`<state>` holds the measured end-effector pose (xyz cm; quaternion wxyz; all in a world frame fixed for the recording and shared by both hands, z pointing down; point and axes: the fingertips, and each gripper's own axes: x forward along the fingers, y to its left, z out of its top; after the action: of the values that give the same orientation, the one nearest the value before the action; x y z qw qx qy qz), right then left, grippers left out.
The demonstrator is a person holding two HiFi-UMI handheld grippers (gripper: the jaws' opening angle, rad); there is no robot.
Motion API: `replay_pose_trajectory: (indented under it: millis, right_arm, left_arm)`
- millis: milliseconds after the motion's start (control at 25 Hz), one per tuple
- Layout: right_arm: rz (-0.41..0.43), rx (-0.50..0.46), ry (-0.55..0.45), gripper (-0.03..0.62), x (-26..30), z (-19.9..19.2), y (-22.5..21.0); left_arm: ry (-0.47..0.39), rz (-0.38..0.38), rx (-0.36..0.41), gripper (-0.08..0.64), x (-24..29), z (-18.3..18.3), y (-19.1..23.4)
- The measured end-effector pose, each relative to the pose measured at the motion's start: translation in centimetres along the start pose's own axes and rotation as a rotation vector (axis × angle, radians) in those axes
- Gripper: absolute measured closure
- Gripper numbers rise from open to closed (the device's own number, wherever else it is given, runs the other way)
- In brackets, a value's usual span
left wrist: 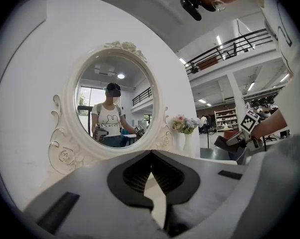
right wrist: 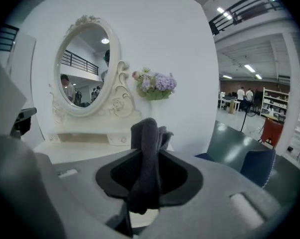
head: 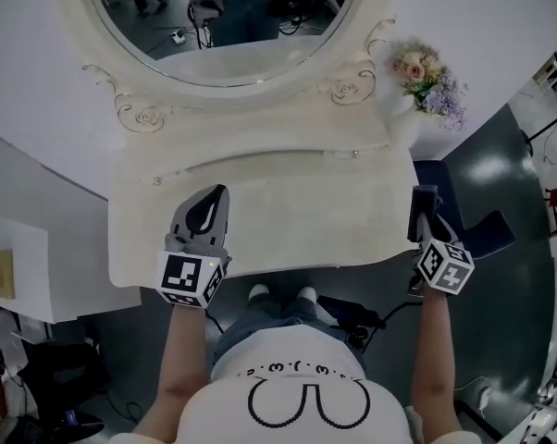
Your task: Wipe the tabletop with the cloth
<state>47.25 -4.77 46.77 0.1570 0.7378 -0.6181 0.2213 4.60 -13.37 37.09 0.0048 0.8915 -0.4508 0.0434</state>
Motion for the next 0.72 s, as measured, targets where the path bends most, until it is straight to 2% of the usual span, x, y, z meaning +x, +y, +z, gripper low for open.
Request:
replay_pose_trajectory:
  millis: [200,440,720]
  right_arm:
    - [0.089,0.016,-0.002,0.488,1.7,0.4,4.4]
    - [0.219,0.053,0.099,0.486,6.4,-1.8,9.3]
    - [0.242,0.024,0.234,0.486,11.9,-5.3,12.4]
  left_arm:
    - [0.002,0.049,-0.002,0.558,-1.6,-0.1,2.1]
    - [0.007,0.087,-0.006,0.558,-2.7,-0.4,3.5]
    - [0.007,0.119,-0.001,0.558,-2.8,-0.2,4.3]
